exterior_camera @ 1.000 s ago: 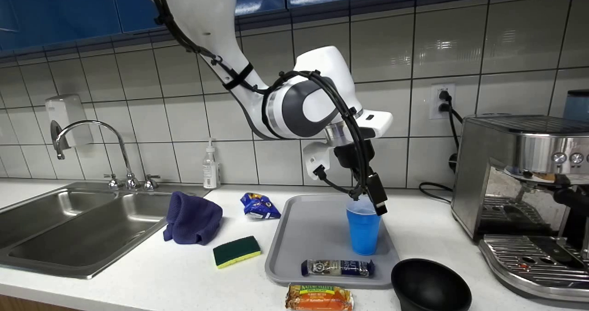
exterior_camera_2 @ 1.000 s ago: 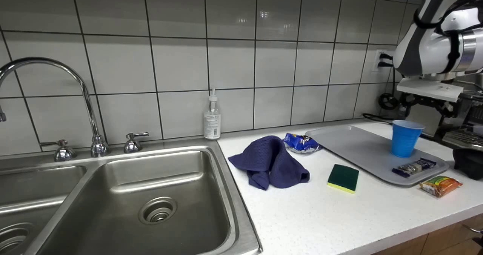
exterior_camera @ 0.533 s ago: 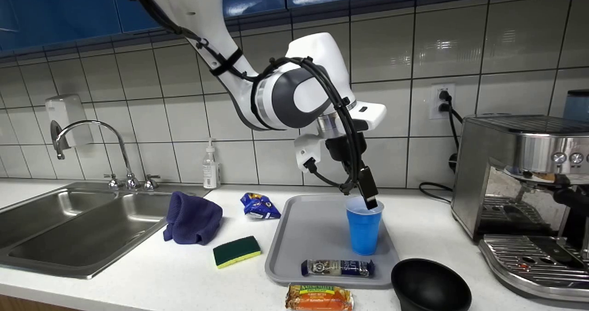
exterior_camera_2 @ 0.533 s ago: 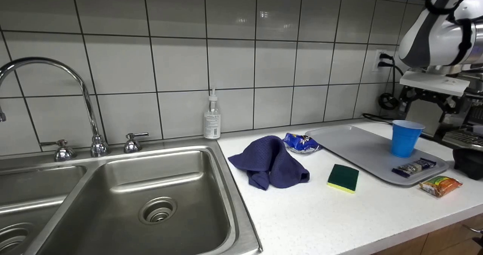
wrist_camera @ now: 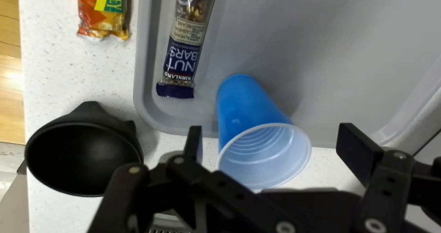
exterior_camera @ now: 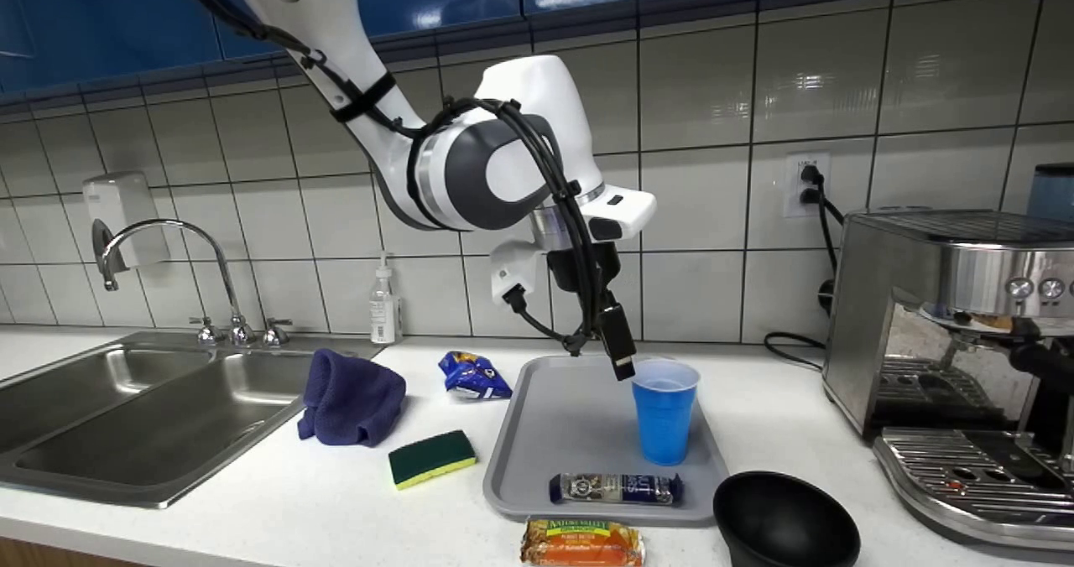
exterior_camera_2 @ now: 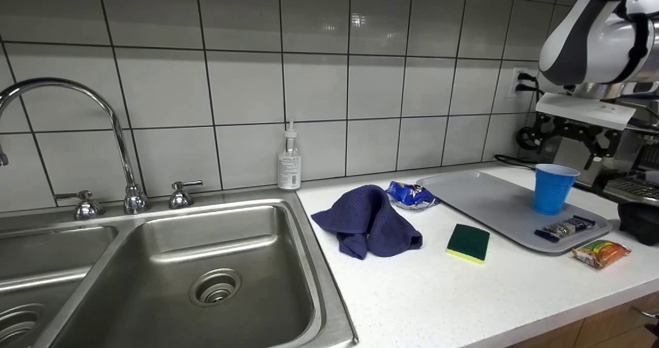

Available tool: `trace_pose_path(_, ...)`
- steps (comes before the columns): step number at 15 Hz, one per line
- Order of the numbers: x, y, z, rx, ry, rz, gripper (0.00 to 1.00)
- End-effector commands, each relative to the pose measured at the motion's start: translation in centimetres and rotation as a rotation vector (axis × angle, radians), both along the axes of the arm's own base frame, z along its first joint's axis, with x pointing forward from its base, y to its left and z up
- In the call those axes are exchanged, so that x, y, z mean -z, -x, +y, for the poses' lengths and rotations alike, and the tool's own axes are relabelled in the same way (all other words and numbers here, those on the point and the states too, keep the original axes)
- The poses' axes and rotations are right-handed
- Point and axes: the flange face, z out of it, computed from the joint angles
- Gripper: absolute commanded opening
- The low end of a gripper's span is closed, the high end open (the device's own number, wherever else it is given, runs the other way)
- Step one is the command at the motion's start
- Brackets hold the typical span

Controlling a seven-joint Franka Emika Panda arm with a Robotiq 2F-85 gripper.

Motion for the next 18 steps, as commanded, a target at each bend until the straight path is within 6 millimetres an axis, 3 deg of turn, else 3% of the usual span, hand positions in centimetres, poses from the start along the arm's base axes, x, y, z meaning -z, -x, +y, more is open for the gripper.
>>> trace_pose_path(1,-0.6,0.9,2.6,-0.021,-0.036,-0.011,1.0)
trace_pose_path(18,-0.3,-0.3,14.6,-0.27,-0.086,-0.019,1.0)
